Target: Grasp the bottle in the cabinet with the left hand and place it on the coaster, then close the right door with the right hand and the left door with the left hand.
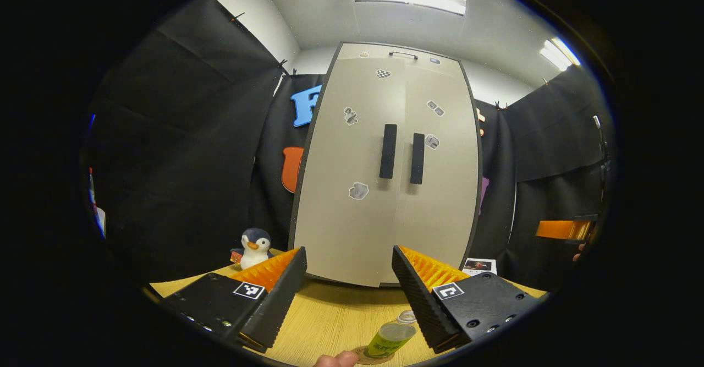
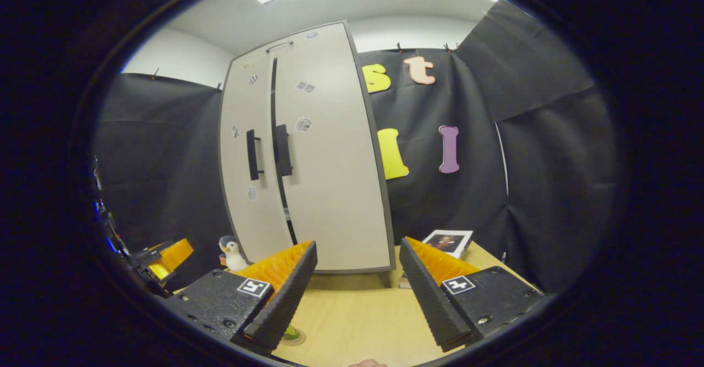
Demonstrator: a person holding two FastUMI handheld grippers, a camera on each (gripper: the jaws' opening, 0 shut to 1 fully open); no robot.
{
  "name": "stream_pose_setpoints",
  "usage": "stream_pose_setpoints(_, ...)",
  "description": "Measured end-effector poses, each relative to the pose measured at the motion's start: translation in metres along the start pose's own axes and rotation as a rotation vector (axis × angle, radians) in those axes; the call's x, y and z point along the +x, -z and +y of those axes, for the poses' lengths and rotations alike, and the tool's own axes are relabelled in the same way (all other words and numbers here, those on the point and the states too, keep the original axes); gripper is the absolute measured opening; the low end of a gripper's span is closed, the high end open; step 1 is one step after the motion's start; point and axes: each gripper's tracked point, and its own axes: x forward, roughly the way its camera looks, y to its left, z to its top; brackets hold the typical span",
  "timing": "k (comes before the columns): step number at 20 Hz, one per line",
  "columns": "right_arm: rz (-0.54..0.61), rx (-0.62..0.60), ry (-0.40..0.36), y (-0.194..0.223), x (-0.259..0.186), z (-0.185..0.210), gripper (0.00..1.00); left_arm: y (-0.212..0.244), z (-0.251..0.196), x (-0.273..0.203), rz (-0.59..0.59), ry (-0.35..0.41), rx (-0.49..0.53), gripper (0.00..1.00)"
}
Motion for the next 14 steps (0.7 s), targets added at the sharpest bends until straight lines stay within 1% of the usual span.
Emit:
stream_pose_setpoints(1,0.000,0.001,0.000,0.000,0.000,0.000,0.99,-0.001,0.000,0.000,-0.003,0.000,-0.001,0.95)
stream_pose_setpoints(3,0.004,0.004,0.000,0.002,0.001,0.000,0.98,-0.002,0.001,0.000,-0.005,0.000,0.000,0.95)
stream_pose_setpoints(5,0.011,0.008,0.000,0.005,0.003,0.000,0.99,0.002,0.003,0.010,-0.005,-0.003,0.005,0.95)
stream_pose_setpoints(14,0.025,-0.003,-0.007,0.013,0.005,0.003,0.99,0.005,0.001,0.013,0.005,0.000,0.003,0.95)
